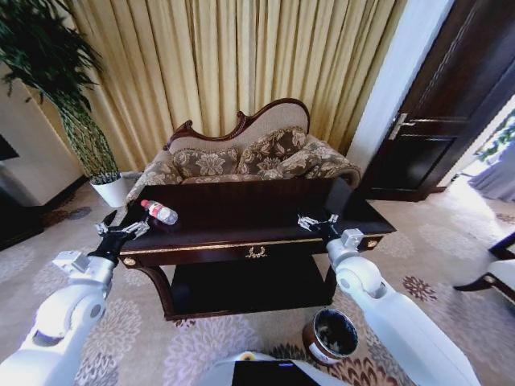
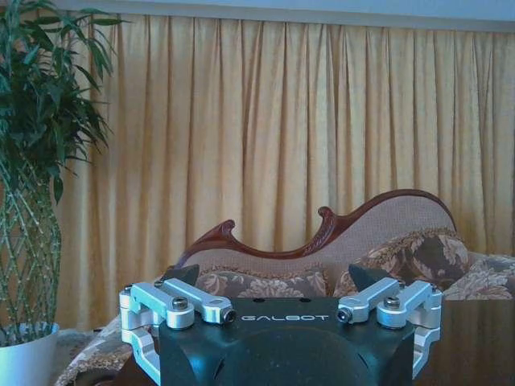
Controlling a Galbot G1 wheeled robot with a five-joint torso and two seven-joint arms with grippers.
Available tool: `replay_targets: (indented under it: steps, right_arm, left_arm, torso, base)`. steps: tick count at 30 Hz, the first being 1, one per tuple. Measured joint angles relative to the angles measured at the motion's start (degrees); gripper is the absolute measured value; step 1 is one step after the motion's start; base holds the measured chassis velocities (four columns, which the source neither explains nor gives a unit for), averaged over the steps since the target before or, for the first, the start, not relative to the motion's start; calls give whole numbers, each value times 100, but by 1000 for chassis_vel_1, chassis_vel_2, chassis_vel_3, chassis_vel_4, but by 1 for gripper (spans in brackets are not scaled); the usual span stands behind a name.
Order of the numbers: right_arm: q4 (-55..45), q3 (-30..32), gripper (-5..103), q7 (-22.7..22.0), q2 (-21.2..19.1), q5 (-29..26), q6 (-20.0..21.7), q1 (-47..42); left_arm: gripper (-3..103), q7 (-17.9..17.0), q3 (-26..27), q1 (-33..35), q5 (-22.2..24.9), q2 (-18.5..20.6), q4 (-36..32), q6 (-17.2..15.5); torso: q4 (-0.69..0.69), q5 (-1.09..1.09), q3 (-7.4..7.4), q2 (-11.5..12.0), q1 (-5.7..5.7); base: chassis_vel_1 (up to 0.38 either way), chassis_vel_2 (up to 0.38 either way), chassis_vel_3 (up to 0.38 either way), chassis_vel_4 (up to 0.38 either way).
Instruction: Move to the front of the table and place the trash on the table into the trash bin.
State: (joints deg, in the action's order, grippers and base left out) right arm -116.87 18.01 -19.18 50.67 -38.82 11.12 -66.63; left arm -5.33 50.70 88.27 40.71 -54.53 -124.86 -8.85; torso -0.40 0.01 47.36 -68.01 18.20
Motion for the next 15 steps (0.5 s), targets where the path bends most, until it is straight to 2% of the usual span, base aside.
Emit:
replay_targets:
  steps: [12,15]
  right_arm:
    - [22,-55,100,15,7,103,17,15]
    - [6,-107,100,-39,7,117,31,28]
  left_arm:
    - [100,14,-11,-9,-3,-22,23,17]
    - [100,-132,-45,-15,-64,-41,-14,-53]
  torso:
    - [0,0,0,0,0]
    - [1,0,0,0,0]
  base:
    - [-61,66,56,-74]
    - [-44,61,52,-56]
